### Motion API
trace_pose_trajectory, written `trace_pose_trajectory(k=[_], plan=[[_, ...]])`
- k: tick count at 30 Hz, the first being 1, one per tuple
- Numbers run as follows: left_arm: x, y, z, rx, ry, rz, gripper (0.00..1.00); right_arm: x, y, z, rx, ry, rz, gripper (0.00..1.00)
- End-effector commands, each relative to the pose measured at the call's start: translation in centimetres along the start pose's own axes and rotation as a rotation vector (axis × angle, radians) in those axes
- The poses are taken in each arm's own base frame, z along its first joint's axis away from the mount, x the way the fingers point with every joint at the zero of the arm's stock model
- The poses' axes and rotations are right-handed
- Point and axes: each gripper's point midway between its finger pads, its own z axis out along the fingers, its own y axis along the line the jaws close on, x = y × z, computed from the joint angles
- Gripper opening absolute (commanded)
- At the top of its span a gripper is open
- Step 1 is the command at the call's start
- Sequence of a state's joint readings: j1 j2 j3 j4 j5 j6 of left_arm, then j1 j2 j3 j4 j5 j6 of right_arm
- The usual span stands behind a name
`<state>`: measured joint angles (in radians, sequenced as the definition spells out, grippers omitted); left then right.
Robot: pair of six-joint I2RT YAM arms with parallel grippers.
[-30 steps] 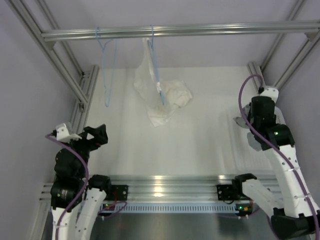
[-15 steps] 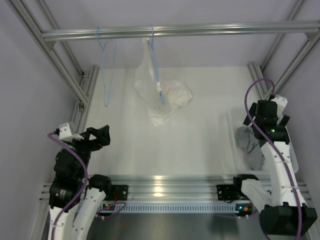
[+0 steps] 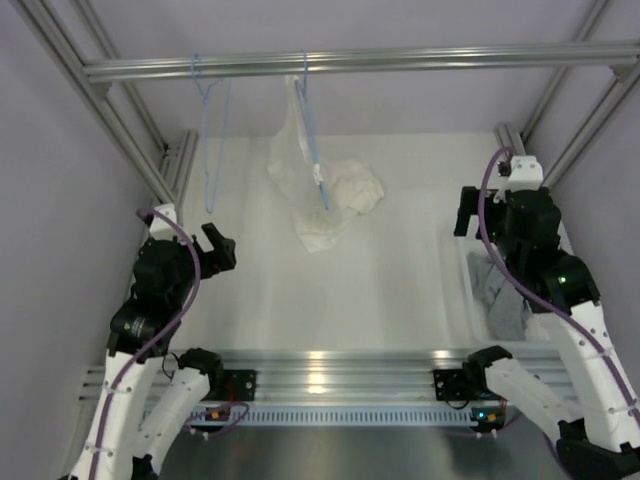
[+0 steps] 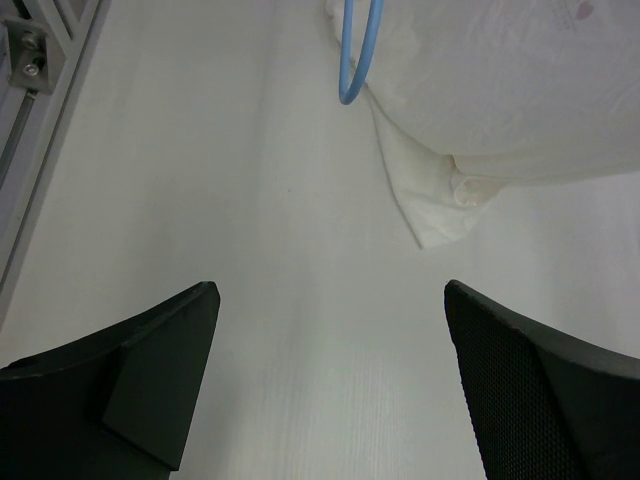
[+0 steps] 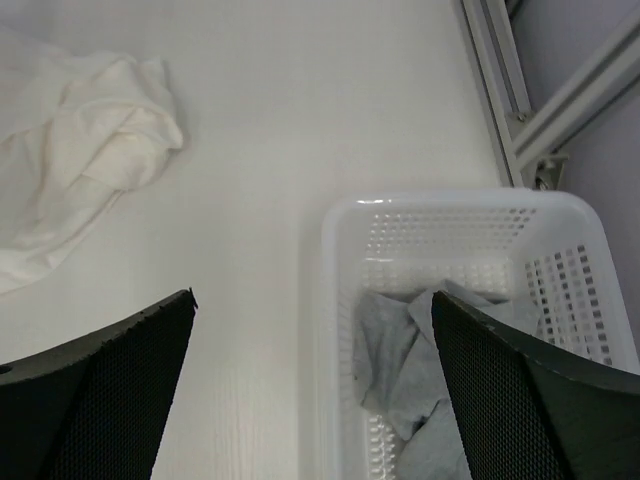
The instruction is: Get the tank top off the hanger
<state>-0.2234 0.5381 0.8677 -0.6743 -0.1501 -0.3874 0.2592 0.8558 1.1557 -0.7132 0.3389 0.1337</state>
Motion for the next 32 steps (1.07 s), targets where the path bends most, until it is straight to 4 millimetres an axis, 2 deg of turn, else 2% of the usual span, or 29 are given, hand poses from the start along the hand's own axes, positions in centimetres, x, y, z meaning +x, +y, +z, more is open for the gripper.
trace_pose_trajectory(k=[1, 2, 4, 5, 7, 11, 14, 19, 32], plan=[[-0.8, -0.5, -0.5, 0.005, 0.034, 0.040, 0.99, -3.3, -0.5, -4.0, -0.015, -0.152, -0.057, 0.99], [-1.2, -0.3, -0.5, -0.016, 0.043, 0.041, 0.99, -3.2, -0.8, -5.5, -0.038, -0.171, -0.040, 0.99], [-1.5, 0.1, -0.6, -0.045, 0.059, 0.060, 0.99, -2.9, -0.9, -6.6, -0.058, -0.177, -0.011, 0.99], [-1.0, 0.6, -0.6, -0.079, 0.096, 0.073, 0.99, -2.6, -1.3, -7.4, -0.060, -0.185, 0.000, 0.99], [-2.0, 1.6, -1.1, -0.143, 0.076, 0.077, 0.99, -1.2, -1.9, -7.8, -0.046, -0.153, 0.000, 0.99], [-2.0, 2.1, -1.9, -0.155, 0.054, 0.081, 0.99, 1.1, -3.0, -8.0, 0.003, -0.102, 0.000, 0.99], [-2.2, 2.2, -2.4, -0.151, 0.035, 0.081, 0.99, 2.1, -3.2, -8.0, 0.003, -0.102, 0.011, 0.99], [-2.7, 2.2, -3.0, -0.140, 0.002, 0.084, 0.99, 1.6, -3.0, -8.2, -0.012, -0.118, 0.021, 0.99], [-2.7, 1.8, -3.1, -0.114, -0.001, 0.087, 0.99, 1.1, -3.0, -7.9, -0.001, -0.129, 0.020, 1.00]])
